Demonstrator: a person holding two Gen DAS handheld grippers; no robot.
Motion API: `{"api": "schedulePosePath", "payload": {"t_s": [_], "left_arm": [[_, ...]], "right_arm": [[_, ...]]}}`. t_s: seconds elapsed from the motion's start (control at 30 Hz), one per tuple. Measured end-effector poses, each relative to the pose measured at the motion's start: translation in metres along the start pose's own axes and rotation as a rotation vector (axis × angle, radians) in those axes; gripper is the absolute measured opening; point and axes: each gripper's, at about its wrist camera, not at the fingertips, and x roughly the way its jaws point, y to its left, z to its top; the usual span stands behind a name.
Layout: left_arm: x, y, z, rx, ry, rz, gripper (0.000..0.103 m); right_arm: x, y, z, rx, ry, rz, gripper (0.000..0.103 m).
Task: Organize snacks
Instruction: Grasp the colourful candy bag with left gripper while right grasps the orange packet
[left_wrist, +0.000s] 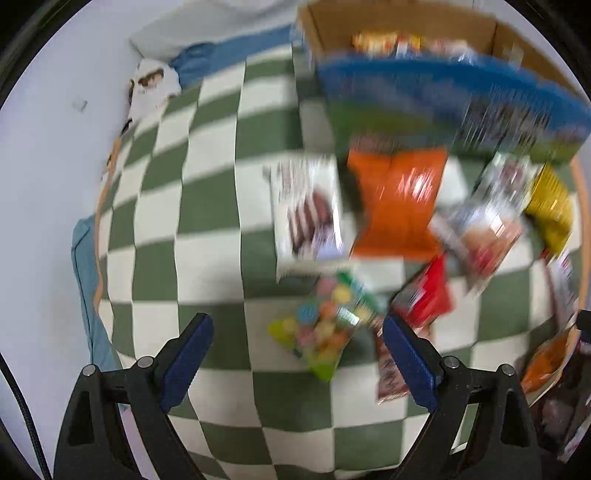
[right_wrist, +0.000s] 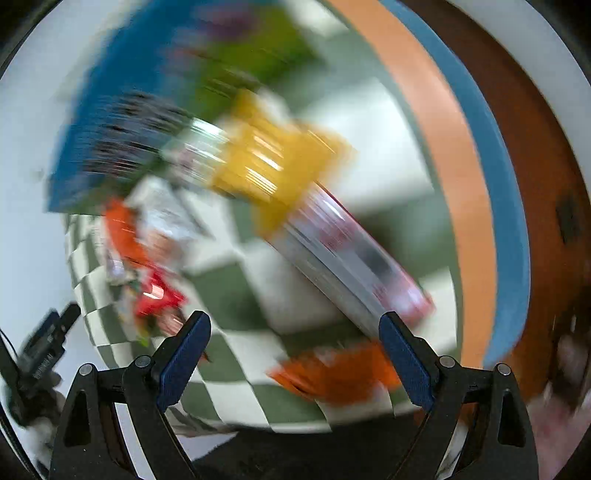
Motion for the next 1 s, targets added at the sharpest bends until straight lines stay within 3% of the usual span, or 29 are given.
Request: {"api": "schedulePosePath", "payload": {"t_s": [0.2,0.27,0.33,0.4,0.47,0.67,0.73,0.77,0.8,0.9,1.0], "left_arm": [[0.033,0.004,-0.014,-0.002,0.068,-0.008,0.094],[0.038,0.005,-0.013,0.003,0.071,-0.005,0.094],[0.044,0.005,-0.012,0.019,0.078,0.008,0.094],[0.048,0.006,-0.010,0.044,0.078,0.020,0.094],[0.053,0.002,-0.008,0.097,0.069,0.033,0.094],[0.078,-0.039,-0.005,0.347,0.079,0.112,0.094],[0.088,-0.047,-0.005,0.400,0.084,0.117,0.078],[0.092,-0.047,-0.004,0.380,0.104,0.074,0.062],[0.094,-0.044,-0.003,0.352,0.118,0.043,0.054],[0.091,-0.028,-0.004,0.200,0.136,0.004,0.052],[0.093,0.000,-0.021,-0.022,0.219,-0.062,0.051]], "right_arm": [[0.045,-0.068,-0.044,0.391,0.090,0.214,0.095],[0.060,-0.072,-0.050,0.436,0.096,0.251,0.094],[0.073,-0.069,-0.053,0.430,0.087,0.213,0.081],[0.077,-0.056,-0.052,0.366,0.067,0.125,0.070],[0.075,-0.034,-0.054,0.236,0.049,0.037,0.068],[0.068,0.065,-0.060,-0.285,-0.052,-0.212,0.057],[0.074,0.093,-0.062,-0.420,-0.052,-0.274,0.057],[0.078,0.100,-0.062,-0.451,-0.048,-0.289,0.057],[0.079,0.107,-0.061,-0.470,-0.050,-0.285,0.060],[0.078,0.112,-0.063,-0.469,-0.044,-0.252,0.070],[0.065,0.105,-0.061,-0.419,-0.042,-0.205,0.071]]}}
